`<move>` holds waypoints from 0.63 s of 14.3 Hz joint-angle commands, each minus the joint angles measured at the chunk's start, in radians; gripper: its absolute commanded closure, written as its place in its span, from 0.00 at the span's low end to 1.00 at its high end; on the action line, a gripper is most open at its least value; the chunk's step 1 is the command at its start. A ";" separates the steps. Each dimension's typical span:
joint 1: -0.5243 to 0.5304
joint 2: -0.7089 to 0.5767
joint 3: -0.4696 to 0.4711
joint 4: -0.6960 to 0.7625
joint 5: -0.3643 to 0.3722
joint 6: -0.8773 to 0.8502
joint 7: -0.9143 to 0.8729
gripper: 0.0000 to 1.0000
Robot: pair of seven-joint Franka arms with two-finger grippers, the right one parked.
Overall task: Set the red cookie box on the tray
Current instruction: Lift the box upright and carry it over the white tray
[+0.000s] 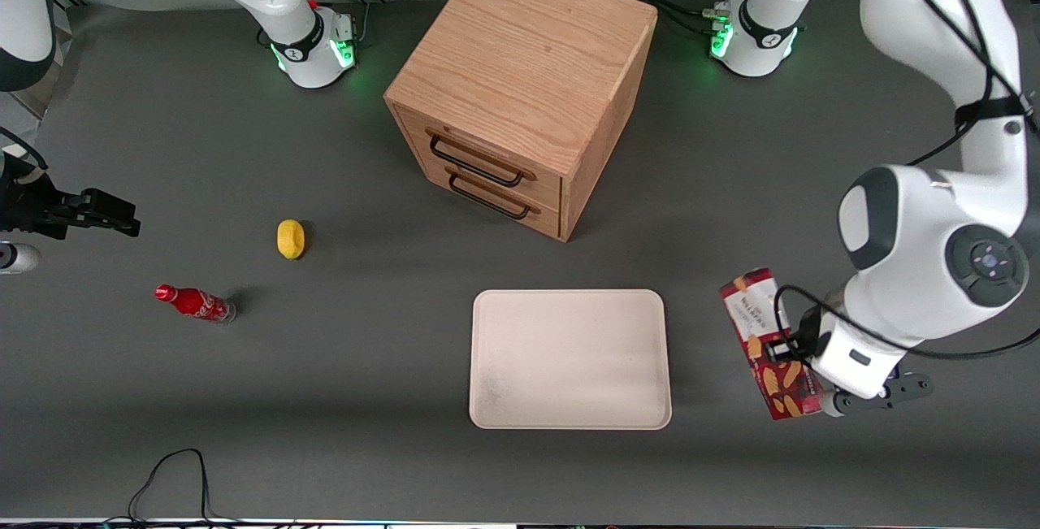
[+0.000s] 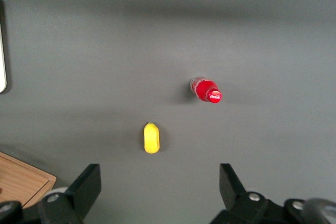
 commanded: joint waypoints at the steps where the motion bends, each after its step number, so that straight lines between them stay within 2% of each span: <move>1: -0.039 0.006 -0.011 0.039 0.029 -0.031 0.108 1.00; 4: -0.068 0.039 -0.088 0.037 0.032 0.030 0.107 1.00; 9: -0.127 0.121 -0.091 0.016 0.034 0.124 0.101 1.00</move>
